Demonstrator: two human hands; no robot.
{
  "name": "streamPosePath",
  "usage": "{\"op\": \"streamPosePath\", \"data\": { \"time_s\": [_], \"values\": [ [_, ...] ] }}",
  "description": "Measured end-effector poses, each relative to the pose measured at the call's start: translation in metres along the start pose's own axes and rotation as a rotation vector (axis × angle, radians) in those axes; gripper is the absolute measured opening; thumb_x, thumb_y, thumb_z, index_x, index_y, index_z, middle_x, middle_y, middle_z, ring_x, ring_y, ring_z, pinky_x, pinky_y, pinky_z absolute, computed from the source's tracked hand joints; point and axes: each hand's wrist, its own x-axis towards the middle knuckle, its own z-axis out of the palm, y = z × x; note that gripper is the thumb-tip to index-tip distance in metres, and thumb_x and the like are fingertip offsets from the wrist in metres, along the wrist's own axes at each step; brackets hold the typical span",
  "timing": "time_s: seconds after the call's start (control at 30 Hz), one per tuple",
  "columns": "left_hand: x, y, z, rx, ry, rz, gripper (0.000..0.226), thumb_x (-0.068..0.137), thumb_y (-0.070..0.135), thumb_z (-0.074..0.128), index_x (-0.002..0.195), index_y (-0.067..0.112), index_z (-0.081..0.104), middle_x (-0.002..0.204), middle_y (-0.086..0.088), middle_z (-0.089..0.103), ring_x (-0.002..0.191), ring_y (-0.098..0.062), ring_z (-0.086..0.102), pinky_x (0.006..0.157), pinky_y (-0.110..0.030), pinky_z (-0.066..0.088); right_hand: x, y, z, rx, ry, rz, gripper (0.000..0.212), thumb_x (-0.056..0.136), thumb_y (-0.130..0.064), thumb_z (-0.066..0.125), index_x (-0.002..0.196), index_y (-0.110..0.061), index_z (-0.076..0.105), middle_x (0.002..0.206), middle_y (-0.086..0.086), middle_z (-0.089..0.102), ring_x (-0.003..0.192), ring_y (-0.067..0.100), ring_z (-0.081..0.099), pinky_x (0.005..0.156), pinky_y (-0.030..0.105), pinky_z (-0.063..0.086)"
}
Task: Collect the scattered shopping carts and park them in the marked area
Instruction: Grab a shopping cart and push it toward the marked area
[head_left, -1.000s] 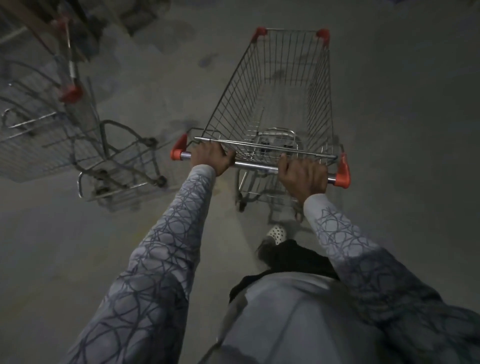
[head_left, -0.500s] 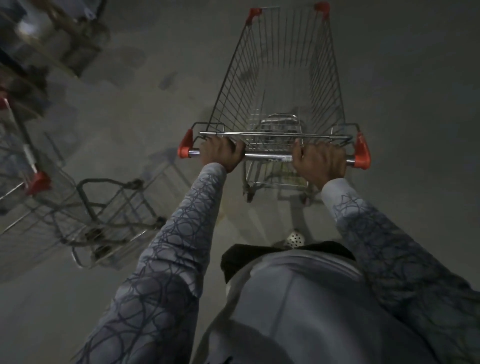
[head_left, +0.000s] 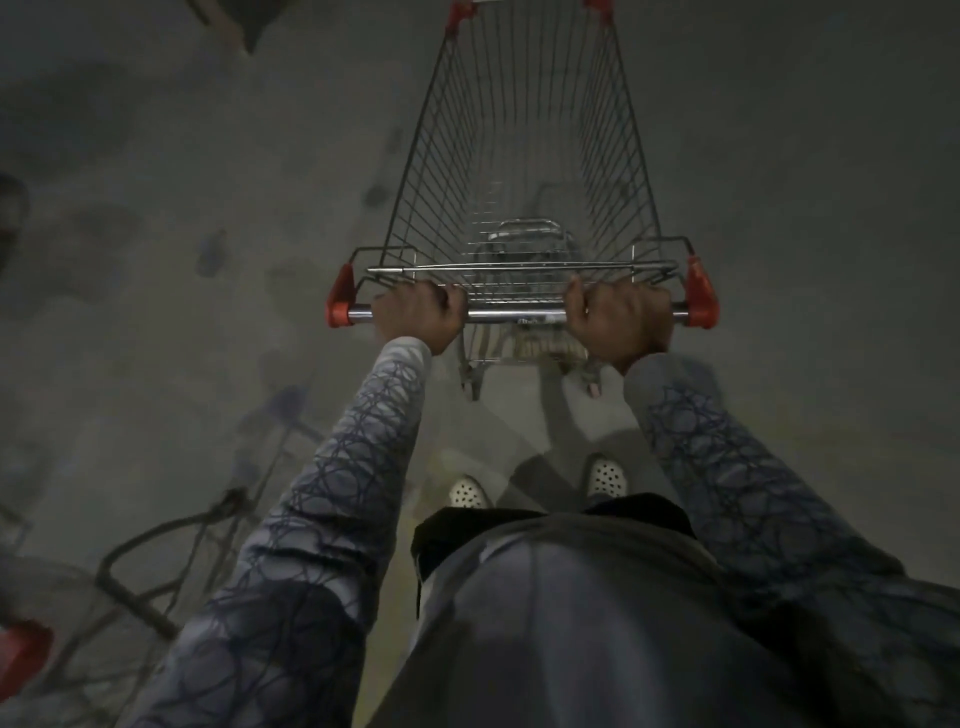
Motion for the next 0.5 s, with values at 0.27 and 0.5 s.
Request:
{"op": "streamPosePath", "data": {
  "time_s": [0.27, 0.5],
  "values": [
    [0.062, -0.031, 0.003, -0.012, 0.040, 0.259, 0.052, 0.094, 0.046, 0.038, 0.079, 0.009, 0.072, 0.079, -0.018, 0.070, 0.076, -0.036, 0.066, 0.064, -0.034, 0.031, 0.006, -0.040, 0.010, -0.081, 0.043, 0.165, 0.049, 0.093, -0.039, 0.054, 0.055, -0.011, 0.066, 0.050, 0.011, 0.060, 0.047, 0.032, 0.060, 0.050, 0.028, 0.035],
    [0.136, -0.038, 0.007, -0.052, 0.129, 0.451, 0.058, 0.086, 0.045, 0.032, 0.075, 0.005, 0.072, 0.075, -0.022, 0.069, 0.072, -0.039, 0.066, 0.063, -0.034, 0.030, 0.030, -0.074, 0.036, -0.163, -0.117, 0.246, 0.073, 0.102, -0.038, 0.008, 0.083, -0.020, 0.076, 0.066, 0.011, 0.067, 0.060, 0.031, 0.064, 0.056, 0.036, 0.024]
  ]
}}
